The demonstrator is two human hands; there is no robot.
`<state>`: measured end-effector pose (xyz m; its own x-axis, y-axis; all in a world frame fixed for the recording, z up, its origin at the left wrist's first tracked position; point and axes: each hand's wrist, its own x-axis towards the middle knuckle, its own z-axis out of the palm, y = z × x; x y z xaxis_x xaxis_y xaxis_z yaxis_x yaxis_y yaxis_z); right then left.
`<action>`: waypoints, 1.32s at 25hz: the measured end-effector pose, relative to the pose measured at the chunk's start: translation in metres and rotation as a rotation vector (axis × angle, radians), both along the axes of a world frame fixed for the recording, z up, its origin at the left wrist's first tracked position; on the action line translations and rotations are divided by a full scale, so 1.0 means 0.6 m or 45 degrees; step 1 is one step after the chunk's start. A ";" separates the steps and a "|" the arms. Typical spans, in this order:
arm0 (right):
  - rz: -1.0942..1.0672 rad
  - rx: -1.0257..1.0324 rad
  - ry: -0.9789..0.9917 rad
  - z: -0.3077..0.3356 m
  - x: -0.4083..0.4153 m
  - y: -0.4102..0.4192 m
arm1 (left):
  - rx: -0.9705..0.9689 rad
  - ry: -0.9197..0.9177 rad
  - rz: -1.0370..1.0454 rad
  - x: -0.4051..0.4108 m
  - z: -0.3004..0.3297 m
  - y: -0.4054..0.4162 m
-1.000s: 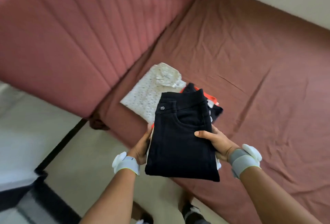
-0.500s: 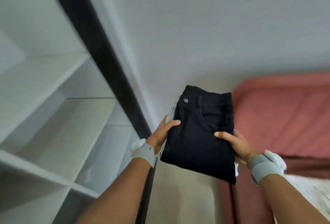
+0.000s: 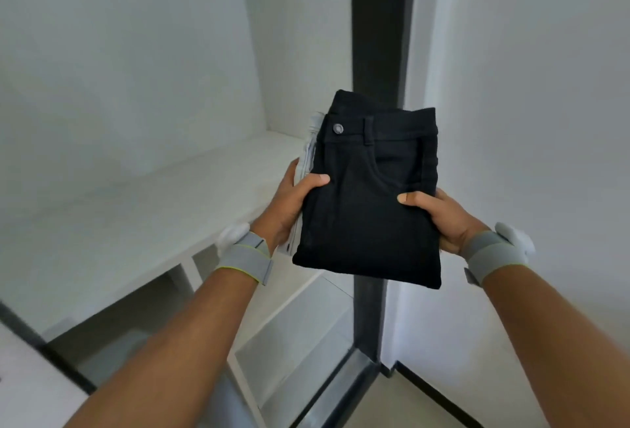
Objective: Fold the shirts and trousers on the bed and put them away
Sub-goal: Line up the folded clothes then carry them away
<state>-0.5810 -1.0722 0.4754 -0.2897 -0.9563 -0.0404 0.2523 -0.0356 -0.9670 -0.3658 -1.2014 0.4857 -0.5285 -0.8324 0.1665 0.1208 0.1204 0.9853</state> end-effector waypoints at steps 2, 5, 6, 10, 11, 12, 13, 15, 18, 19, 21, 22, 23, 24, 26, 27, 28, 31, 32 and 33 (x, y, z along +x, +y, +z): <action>0.090 -0.007 0.045 0.039 0.001 -0.094 | -0.019 0.031 0.106 0.019 0.032 -0.064; 0.198 -0.030 0.108 0.078 0.006 -0.200 | -0.025 0.067 0.209 0.039 0.065 -0.134; 0.253 -0.040 0.124 0.097 0.006 -0.248 | -0.019 0.101 0.269 0.042 0.077 -0.164; 0.366 -0.090 0.303 0.179 -0.016 -0.443 | -0.009 0.138 0.525 0.033 0.116 -0.292; 0.363 -0.101 0.404 0.192 -0.029 -0.504 | 0.022 0.083 0.590 0.024 0.116 -0.332; 0.268 -0.092 0.599 0.193 -0.033 -0.533 | 0.083 -0.048 0.604 0.020 0.116 -0.345; 0.143 -0.069 0.911 0.179 -0.038 -0.582 | 0.170 -0.227 0.605 0.014 0.104 -0.364; -0.006 -0.096 1.462 0.137 -0.035 -0.654 | 0.319 -0.518 0.624 -0.012 0.061 -0.410; 0.311 -0.263 1.799 0.057 0.004 -0.716 | 0.347 -0.550 0.719 -0.030 0.015 -0.460; 0.396 -0.221 1.851 0.044 0.015 -0.726 | 0.310 -0.550 0.766 -0.033 0.010 -0.474; 0.485 -0.113 1.961 0.026 0.022 -0.743 | 0.270 -0.577 0.879 -0.039 -0.002 -0.504; 0.482 -0.097 1.991 0.017 0.023 -0.747 | 0.265 -0.567 0.880 -0.038 -0.009 -0.514; 0.482 -0.111 2.003 0.011 0.022 -0.751 | 0.281 -0.514 0.860 -0.038 -0.012 -0.520; 0.474 -0.146 2.018 0.005 0.021 -0.754 | 0.281 -0.473 0.844 -0.039 -0.014 -0.523; 0.456 -0.223 2.039 -0.001 0.013 -0.771 | 0.256 -0.460 0.907 -0.048 -0.019 -0.530; 0.453 -0.241 2.037 -0.003 0.013 -0.782 | 0.237 -0.459 0.945 -0.053 -0.018 -0.532; 0.453 -0.251 2.029 -0.004 0.015 -0.791 | 0.229 -0.457 0.978 -0.056 -0.015 -0.535; 0.472 -0.276 2.010 0.001 0.018 -0.819 | 0.204 -0.451 1.039 -0.064 -0.002 -0.546; 0.477 -0.284 2.007 0.002 0.020 -0.827 | 0.201 -0.468 1.070 -0.061 -0.001 -0.553; 0.470 -0.287 2.011 0.003 0.022 -0.831 | 0.201 -0.487 1.085 -0.060 0.000 -0.558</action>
<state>-0.5681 -1.5711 0.4774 0.3261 -0.9242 0.1986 -0.8973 -0.3687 -0.2425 -0.4019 -1.5361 0.4859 0.2725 -0.9613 -0.0397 -0.2809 -0.1189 0.9523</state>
